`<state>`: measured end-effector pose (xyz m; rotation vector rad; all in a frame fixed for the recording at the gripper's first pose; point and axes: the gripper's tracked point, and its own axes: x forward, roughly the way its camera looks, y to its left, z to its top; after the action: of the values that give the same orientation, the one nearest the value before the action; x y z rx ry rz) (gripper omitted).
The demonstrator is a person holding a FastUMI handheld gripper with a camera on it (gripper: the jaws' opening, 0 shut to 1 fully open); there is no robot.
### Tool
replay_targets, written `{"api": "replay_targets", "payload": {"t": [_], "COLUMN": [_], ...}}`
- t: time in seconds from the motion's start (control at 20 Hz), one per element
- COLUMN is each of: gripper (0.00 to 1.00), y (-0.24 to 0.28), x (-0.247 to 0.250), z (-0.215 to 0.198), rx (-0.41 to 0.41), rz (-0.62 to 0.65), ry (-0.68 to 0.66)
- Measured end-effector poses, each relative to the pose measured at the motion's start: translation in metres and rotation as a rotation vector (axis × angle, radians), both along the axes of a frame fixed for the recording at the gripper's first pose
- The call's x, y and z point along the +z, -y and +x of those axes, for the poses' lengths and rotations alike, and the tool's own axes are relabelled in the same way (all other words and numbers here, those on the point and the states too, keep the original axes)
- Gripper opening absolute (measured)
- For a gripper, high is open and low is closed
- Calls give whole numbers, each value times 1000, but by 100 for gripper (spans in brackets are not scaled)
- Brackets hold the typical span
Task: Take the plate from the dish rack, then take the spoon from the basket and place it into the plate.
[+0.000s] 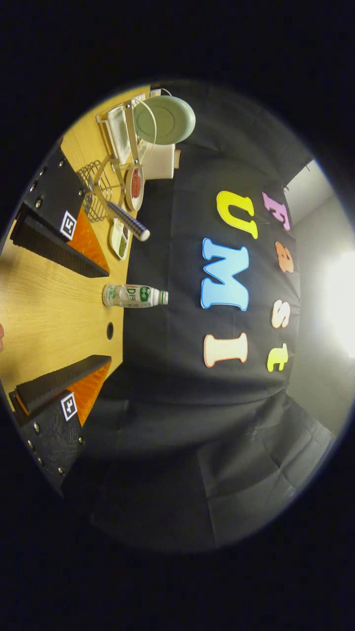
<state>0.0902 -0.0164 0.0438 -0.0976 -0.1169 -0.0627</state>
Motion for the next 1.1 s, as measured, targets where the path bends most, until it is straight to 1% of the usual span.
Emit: {"api": "replay_targets", "payload": {"t": [0.15,0.3,0.4,0.5,0.6,0.75,0.95,1.1], "gripper": [97,97,96,96,96,96,96,96], "y": [36,63,63,47,22,-30,-106,-160], "x": [14,22,28,37,50,81,123,156], "z": [-15,-65,-100,-131,-154,-177,-185,-178], "rx": [-110,-237,-291,-314,-320,-292,-206,-113], "rz": [-20,-12,2,12,15,4,12,10], "ry": [7,-19,-43,-69,-80,-68,-51,-20]}}
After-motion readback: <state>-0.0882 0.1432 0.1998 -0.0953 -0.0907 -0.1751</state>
